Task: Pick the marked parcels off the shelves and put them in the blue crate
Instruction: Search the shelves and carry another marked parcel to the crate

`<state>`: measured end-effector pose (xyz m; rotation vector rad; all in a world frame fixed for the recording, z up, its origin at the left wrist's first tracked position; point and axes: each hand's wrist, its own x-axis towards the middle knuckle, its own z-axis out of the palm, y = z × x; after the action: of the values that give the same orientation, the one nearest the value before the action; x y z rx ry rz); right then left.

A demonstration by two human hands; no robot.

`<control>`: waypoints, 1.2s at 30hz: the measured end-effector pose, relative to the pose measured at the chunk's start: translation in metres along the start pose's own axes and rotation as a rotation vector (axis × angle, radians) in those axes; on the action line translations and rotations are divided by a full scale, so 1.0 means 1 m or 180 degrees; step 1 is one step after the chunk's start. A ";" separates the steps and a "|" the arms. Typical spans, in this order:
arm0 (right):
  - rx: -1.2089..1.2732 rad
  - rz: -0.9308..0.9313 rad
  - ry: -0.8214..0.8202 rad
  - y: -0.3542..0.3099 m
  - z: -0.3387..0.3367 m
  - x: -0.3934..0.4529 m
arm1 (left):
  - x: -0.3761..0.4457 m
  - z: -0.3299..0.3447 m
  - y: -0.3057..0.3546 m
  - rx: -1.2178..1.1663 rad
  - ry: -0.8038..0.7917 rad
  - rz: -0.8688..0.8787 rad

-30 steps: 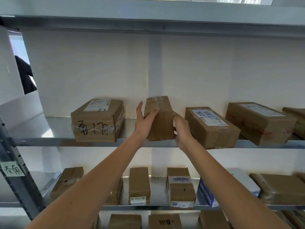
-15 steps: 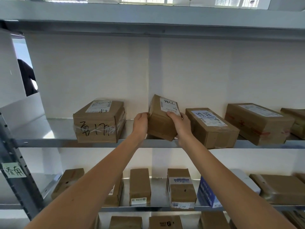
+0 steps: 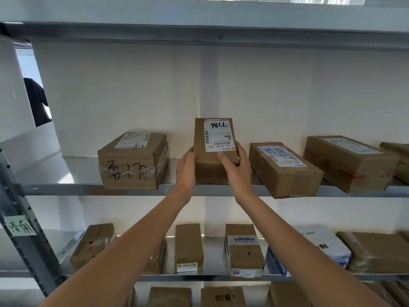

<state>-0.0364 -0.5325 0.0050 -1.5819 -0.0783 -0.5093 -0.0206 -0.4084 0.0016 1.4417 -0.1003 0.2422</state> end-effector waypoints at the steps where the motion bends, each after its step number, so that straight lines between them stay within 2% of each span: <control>1: -0.0022 -0.0010 -0.0005 0.000 0.000 0.000 | 0.001 0.001 0.000 -0.0030 0.0018 0.0004; 6: -0.0138 0.0132 -0.0019 -0.002 0.008 -0.001 | 0.003 0.006 0.002 -0.0208 0.0319 -0.0170; 10: -0.0289 0.0367 -0.0099 -0.006 0.014 0.002 | 0.012 0.000 0.003 -0.0010 0.0464 -0.0490; 12: -0.0383 0.0392 -0.0168 -0.010 0.017 0.001 | 0.014 -0.002 0.001 0.0072 0.0489 -0.0440; 14: -0.0425 0.0498 -0.0185 -0.012 0.019 0.000 | 0.011 -0.002 0.000 0.0482 0.0782 0.0072; 16: -0.0525 0.0450 0.0060 -0.016 0.016 -0.005 | -0.002 0.002 0.007 0.0937 0.1170 0.1054; 17: -0.0506 0.0274 0.0236 -0.021 0.011 -0.008 | -0.009 0.008 0.013 0.0993 0.1201 0.1598; 19: -0.0472 -0.0233 0.0563 -0.035 -0.009 -0.013 | -0.021 0.027 0.025 0.0879 0.0903 0.2307; 21: -0.0546 -0.0590 0.0863 -0.051 -0.038 -0.015 | -0.030 0.056 0.027 0.0661 0.0485 0.2439; 23: -0.0747 -0.0740 0.1201 -0.060 -0.075 -0.010 | -0.044 0.088 0.027 0.0499 0.0105 0.2079; 25: -0.0978 -0.0594 0.1425 -0.062 -0.112 0.001 | -0.047 0.120 0.014 0.0406 -0.0247 0.1331; 27: -0.1089 -0.0177 0.1440 -0.055 -0.144 0.012 | -0.045 0.146 0.002 0.0112 -0.0509 0.0484; 30: -0.1075 0.0564 0.1165 -0.035 -0.181 0.020 | -0.042 0.169 -0.009 -0.0180 -0.0565 -0.0329; 33: -0.0670 0.1054 0.0717 -0.018 -0.191 0.022 | -0.036 0.177 -0.014 -0.0274 -0.0582 -0.0810; 36: -0.0251 0.1213 0.0402 -0.007 -0.188 0.024 | -0.036 0.184 -0.017 -0.0125 -0.0527 -0.0783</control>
<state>-0.0681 -0.7195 0.0186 -1.5889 0.3370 -0.3138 -0.0379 -0.5963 0.0016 1.4182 -0.0612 -0.0806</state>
